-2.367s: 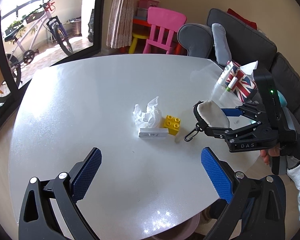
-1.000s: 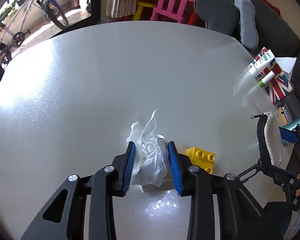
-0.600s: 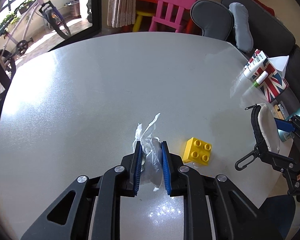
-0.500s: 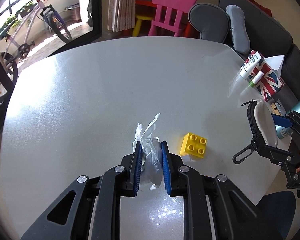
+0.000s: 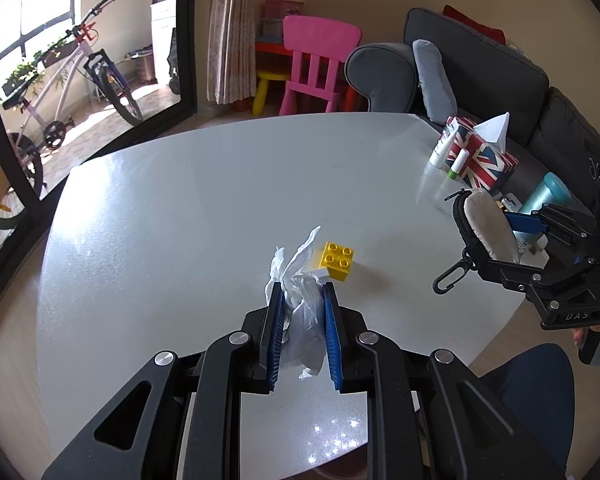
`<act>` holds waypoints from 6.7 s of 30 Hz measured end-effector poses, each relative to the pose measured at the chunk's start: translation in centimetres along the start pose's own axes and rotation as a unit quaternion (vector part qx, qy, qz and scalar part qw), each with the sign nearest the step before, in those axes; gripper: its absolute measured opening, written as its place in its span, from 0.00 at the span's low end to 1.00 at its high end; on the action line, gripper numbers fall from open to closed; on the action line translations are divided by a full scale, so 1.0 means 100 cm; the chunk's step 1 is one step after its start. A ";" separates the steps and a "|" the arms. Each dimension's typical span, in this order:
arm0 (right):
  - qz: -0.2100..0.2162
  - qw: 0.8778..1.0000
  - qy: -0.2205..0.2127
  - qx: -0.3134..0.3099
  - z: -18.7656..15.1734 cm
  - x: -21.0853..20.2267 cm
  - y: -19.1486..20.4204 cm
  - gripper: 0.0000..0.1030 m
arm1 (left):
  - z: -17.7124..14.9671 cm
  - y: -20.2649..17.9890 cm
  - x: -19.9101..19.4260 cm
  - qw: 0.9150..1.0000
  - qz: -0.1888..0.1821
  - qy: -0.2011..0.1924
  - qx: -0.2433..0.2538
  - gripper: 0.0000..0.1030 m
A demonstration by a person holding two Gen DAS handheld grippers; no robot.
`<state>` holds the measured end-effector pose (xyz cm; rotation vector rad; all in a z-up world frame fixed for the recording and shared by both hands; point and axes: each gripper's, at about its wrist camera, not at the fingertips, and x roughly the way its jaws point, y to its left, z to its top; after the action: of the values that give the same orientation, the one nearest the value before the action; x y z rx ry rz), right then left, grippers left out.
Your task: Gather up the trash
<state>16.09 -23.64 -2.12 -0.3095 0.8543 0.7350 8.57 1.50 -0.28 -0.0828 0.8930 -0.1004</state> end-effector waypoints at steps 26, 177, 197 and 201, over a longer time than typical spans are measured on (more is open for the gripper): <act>0.041 0.998 -0.010 -0.042 -0.074 -0.079 0.073 0.73 | -0.081 -0.050 -0.073 0.999 -0.025 -0.025 0.024 0.19; 0.057 0.986 0.103 -0.117 0.044 0.130 0.034 0.91 | -0.047 0.023 -0.008 1.000 -0.004 -0.011 -0.029 0.93; 0.091 0.978 0.118 -0.147 0.046 0.153 0.035 0.31 | -0.041 0.025 0.009 1.000 -0.009 0.004 -0.025 0.93; 0.085 0.980 0.115 -0.135 0.044 0.148 0.034 0.31 | -0.039 0.027 0.013 1.000 -0.011 0.005 -0.024 0.93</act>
<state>22.63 -12.09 -10.68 -0.5782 1.0092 0.9906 6.42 3.91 -4.02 -0.1373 0.9049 -0.0994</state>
